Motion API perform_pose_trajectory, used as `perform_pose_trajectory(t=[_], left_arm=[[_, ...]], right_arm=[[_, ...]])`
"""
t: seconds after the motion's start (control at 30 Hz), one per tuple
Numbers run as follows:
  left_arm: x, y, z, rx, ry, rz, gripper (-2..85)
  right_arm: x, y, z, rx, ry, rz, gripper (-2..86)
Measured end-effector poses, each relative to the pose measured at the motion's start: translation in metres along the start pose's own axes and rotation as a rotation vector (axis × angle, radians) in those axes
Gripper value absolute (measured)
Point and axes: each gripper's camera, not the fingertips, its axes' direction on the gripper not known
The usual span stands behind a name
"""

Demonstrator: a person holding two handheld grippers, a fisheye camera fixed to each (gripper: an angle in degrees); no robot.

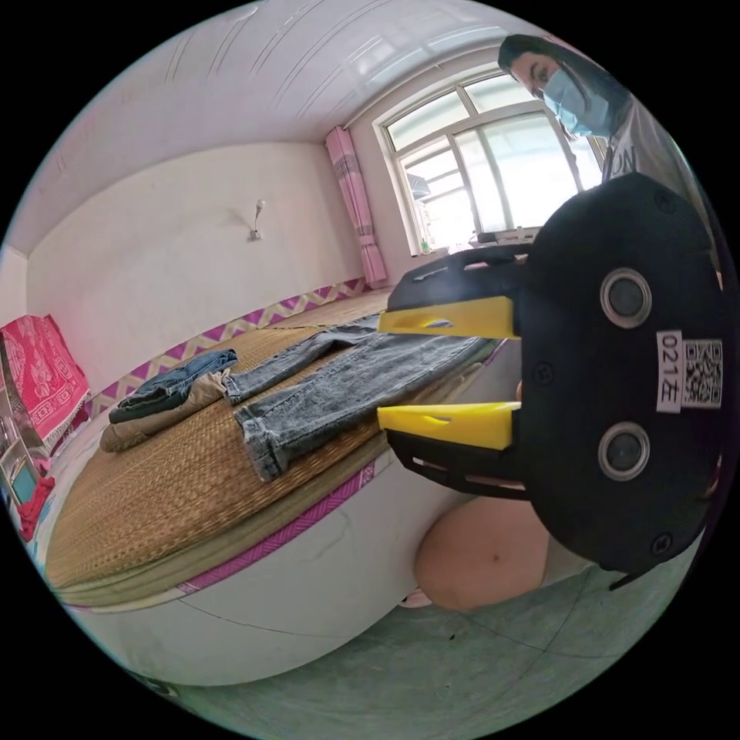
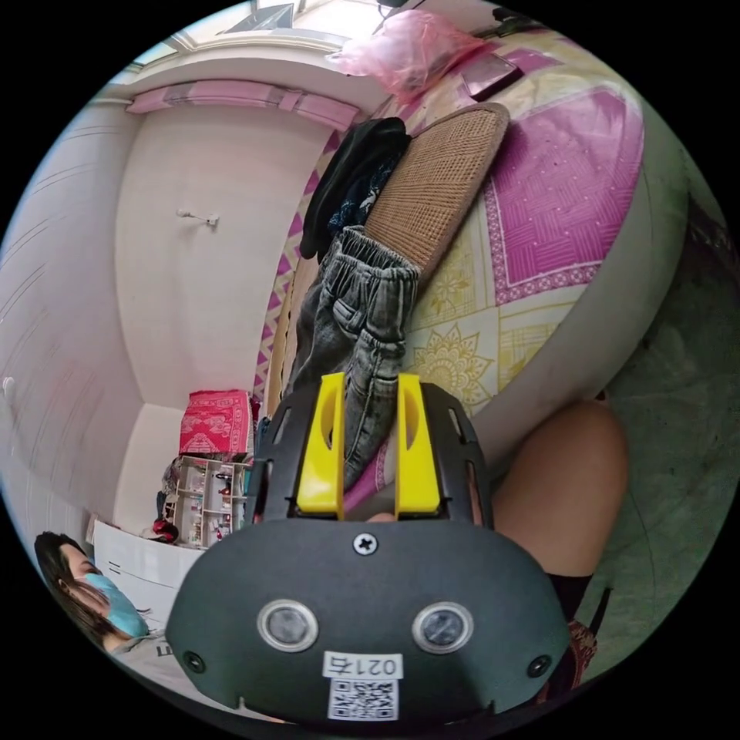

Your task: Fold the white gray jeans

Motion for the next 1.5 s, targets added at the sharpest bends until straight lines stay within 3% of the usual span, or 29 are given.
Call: perform_pose_trajectory(t=[0.17, 0.3, 0.47, 0.57, 0.67, 0.77, 0.9, 1.07, 1.13, 1.3, 1.4, 1.5], left_arm=[[-0.003, -0.008, 0.023, -0.017, -0.035, -0.007, 9.0], [-0.011, -0.016, 0.047, -0.001, -0.062, -0.022, 1.1], [0.005, -0.018, 0.049, -0.029, 0.015, 0.043, -0.8], [0.056, -0.032, 0.05, -0.058, 0.07, 0.146, -0.9], [0.137, -0.069, 0.068, -0.097, 0.005, 0.292, -1.0], [0.216, -0.133, 0.118, -0.15, -0.097, 0.407, -1.0], [0.273, -0.246, 0.249, -0.254, -0.234, 0.437, -0.9], [0.251, -0.34, 0.439, -0.414, -0.445, 0.377, -0.7], [0.216, -0.359, 0.505, -0.48, -0.495, 0.34, -0.3], [0.192, -0.371, 0.511, -0.431, -0.53, 0.415, 0.3], [0.191, -0.364, 0.469, -0.338, -0.517, 0.432, 0.1], [0.199, -0.335, 0.446, -0.358, -0.388, 0.498, 1.9]], right_arm=[[0.003, -0.008, 0.01, -0.008, 0.014, -0.008, 8.4], [0.005, -0.013, 0.015, -0.009, 0.021, 0.0, 7.1], [0.006, -0.025, -0.012, -0.05, -0.205, 0.031, 3.2], [-0.032, -0.045, -0.024, -0.054, -0.285, -0.046, 2.2], [-0.082, -0.086, -0.017, -0.073, -0.333, -0.111, 1.9], [-0.136, -0.148, 0.017, -0.105, -0.322, -0.158, 1.9], [-0.188, -0.228, 0.089, -0.129, -0.197, -0.188, 2.4], [-0.18, -0.307, 0.218, -0.189, 0.057, -0.058, 5.2], [-0.164, -0.315, 0.236, -0.189, 0.038, -0.016, 6.0], [-0.167, -0.312, 0.212, -0.161, -0.1, -0.088, 6.0], [-0.205, -0.294, 0.181, -0.168, -0.106, -0.268, 4.4], [-0.264, -0.253, 0.176, -0.287, -0.19, -0.537, 1.2]])
